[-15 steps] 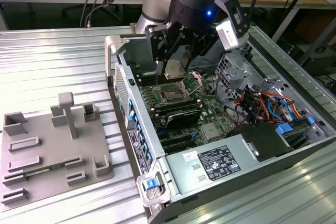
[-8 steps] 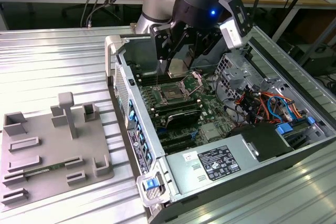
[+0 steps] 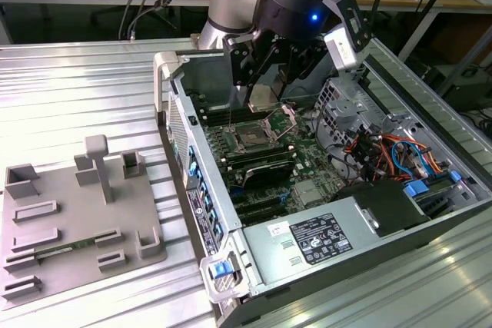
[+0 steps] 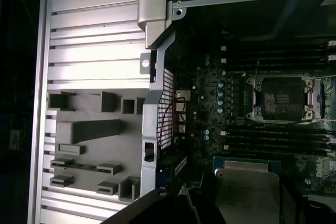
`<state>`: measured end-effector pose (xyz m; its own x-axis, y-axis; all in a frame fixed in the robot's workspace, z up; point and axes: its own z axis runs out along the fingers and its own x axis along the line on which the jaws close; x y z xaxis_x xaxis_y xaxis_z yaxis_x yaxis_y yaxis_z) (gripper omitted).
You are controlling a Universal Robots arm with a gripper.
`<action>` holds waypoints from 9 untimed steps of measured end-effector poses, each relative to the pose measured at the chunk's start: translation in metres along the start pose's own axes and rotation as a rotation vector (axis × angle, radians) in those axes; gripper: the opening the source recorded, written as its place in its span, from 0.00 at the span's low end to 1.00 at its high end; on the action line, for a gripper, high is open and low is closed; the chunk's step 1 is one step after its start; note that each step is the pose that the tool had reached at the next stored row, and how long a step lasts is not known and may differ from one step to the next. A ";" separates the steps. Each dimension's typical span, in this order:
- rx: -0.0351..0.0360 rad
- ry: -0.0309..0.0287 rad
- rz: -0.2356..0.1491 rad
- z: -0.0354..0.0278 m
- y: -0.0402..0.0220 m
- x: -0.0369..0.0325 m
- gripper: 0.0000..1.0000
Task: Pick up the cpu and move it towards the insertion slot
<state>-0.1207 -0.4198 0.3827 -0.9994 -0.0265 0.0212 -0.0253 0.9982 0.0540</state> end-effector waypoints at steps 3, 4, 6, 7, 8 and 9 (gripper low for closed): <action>-0.0001 -0.0001 0.000 0.0010 0.0035 -0.0014 0.55; 0.0000 0.0000 0.000 0.0012 0.0042 -0.0017 0.55; 0.0000 0.0000 0.000 0.0020 0.0074 -0.0035 0.55; 0.0001 0.0001 0.000 0.0023 0.0087 -0.0042 0.55; 0.0001 0.0000 0.000 0.0025 0.0093 -0.0045 0.55; 0.0001 0.0001 0.000 0.0027 0.0100 -0.0050 0.55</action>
<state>-0.1160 -0.4096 0.3805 -0.9994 -0.0267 0.0212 -0.0255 0.9982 0.0540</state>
